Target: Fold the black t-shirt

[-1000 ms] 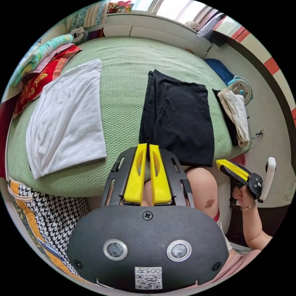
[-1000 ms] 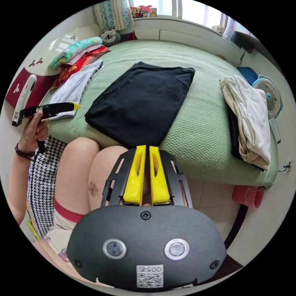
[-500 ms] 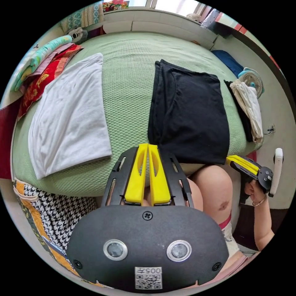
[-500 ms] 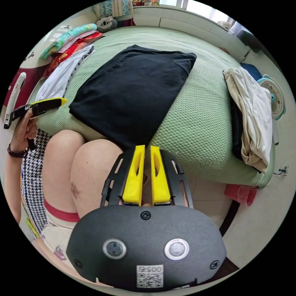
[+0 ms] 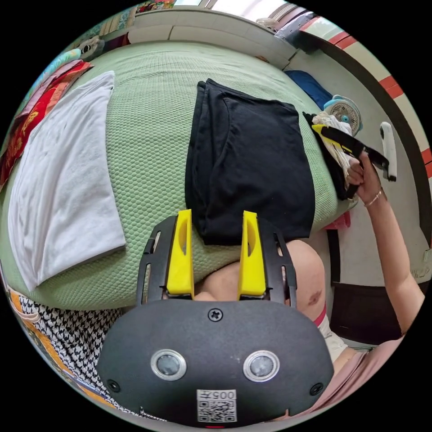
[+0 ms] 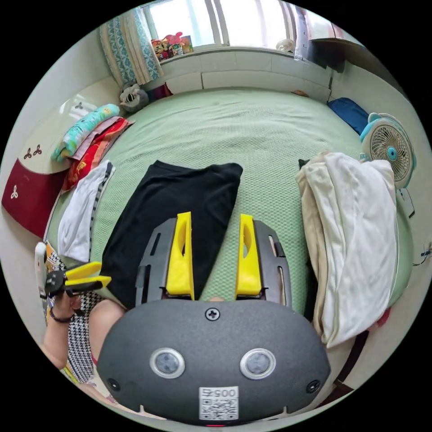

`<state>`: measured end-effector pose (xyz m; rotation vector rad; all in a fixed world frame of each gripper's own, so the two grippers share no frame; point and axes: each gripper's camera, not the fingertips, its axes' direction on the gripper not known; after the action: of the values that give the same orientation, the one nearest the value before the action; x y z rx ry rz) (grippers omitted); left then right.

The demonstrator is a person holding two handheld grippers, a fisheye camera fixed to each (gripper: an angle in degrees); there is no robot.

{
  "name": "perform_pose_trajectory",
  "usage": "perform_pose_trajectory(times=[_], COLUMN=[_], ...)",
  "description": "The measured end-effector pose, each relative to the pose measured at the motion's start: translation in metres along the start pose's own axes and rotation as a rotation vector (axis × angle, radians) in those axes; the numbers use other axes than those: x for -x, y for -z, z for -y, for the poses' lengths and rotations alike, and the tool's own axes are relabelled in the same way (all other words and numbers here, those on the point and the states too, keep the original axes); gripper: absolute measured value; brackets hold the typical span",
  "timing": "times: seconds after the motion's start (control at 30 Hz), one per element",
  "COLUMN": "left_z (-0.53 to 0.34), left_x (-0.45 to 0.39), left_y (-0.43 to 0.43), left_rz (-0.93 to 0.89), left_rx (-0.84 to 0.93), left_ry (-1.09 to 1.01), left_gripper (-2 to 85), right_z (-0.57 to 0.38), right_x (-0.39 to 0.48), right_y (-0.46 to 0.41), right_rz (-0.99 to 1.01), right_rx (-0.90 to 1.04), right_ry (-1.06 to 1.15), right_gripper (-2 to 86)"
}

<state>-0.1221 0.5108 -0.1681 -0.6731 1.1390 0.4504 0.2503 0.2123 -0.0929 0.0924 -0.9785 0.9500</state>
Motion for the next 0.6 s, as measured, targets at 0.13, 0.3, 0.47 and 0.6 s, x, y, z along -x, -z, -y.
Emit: perform_pose_trajectory(times=[0.13, 0.3, 0.47, 0.6], left_z=[-0.002, -0.001, -0.002, -0.008], left_x=[-0.016, -0.033, -0.037, -0.048], left_y=[-0.014, -0.019, -0.015, 0.001], left_rz=[0.067, 0.129, 0.070, 0.074], left_rx=[0.030, 0.055, 0.056, 0.038], left_ry=[-0.017, -0.031, -0.017, -0.027], left_gripper=[14.3, 12.9, 5.7, 5.1], right_z=[0.032, 0.043, 0.034, 0.036], right_x=[-0.010, -0.009, 0.012, 0.022], right_y=[-0.028, -0.064, -0.047, -0.017], right_rz=[-0.009, -0.047, -0.031, -0.052], right_rx=[0.047, 0.145, 0.083, 0.053], right_ry=[-0.026, -0.030, 0.042, 0.078], right_gripper=[14.8, 13.2, 3.0, -0.3])
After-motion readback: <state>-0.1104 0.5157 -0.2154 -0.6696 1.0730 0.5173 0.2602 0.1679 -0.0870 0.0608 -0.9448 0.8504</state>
